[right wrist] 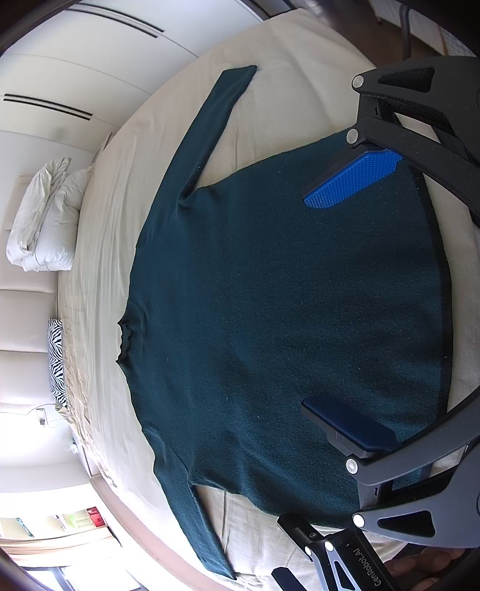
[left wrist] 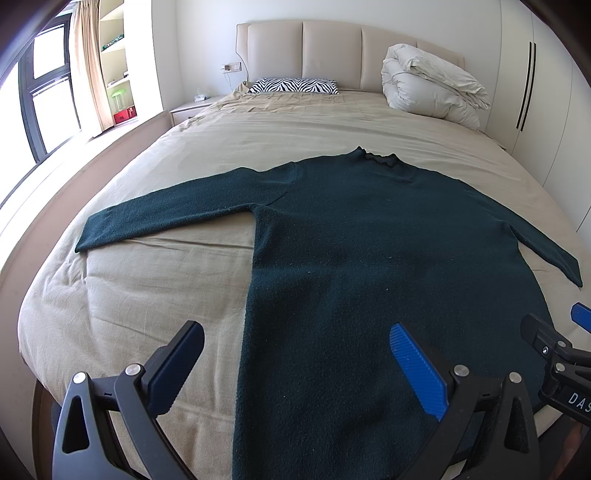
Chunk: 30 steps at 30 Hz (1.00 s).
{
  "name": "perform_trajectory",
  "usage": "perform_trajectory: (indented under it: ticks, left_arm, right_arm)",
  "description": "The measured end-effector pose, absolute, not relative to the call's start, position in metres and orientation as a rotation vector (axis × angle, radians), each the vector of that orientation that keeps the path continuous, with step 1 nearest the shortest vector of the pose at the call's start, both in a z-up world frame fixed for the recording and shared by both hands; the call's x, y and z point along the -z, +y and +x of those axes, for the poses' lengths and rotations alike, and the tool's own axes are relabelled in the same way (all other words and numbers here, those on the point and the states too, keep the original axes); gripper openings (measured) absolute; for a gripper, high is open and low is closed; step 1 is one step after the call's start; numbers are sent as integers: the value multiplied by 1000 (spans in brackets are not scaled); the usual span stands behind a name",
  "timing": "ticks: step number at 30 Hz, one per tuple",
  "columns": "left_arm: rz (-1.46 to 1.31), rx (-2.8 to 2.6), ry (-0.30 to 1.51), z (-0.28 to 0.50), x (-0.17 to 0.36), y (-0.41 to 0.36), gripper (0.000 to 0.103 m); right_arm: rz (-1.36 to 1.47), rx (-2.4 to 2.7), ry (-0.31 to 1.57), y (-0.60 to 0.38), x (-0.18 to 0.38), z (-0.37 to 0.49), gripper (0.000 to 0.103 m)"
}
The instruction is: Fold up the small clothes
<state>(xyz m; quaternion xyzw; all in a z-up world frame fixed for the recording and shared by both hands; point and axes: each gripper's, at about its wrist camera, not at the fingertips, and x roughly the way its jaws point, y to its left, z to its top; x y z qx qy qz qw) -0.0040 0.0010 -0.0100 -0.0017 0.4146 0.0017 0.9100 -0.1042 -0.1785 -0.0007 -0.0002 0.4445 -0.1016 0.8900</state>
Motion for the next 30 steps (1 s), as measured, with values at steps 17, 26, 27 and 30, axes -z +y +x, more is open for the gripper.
perform_trajectory:
  ticks: [17, 26, 27, 30]
  left_arm:
    - [-3, 0, 858, -5, 12, -2, 103]
    - [-8, 6, 866, -5, 15, -3, 103]
    - [-10, 8, 868, -4, 15, -2, 103]
    - [-16, 11, 873, -2, 16, 1, 103]
  right_arm:
    - [-1, 211, 926, -179, 3, -105, 103]
    - [-2, 212, 932, -178, 6, -104, 103]
    - [-4, 212, 933, -177, 7, -103, 103]
    - [-9, 211, 938, -174, 8, -101, 103]
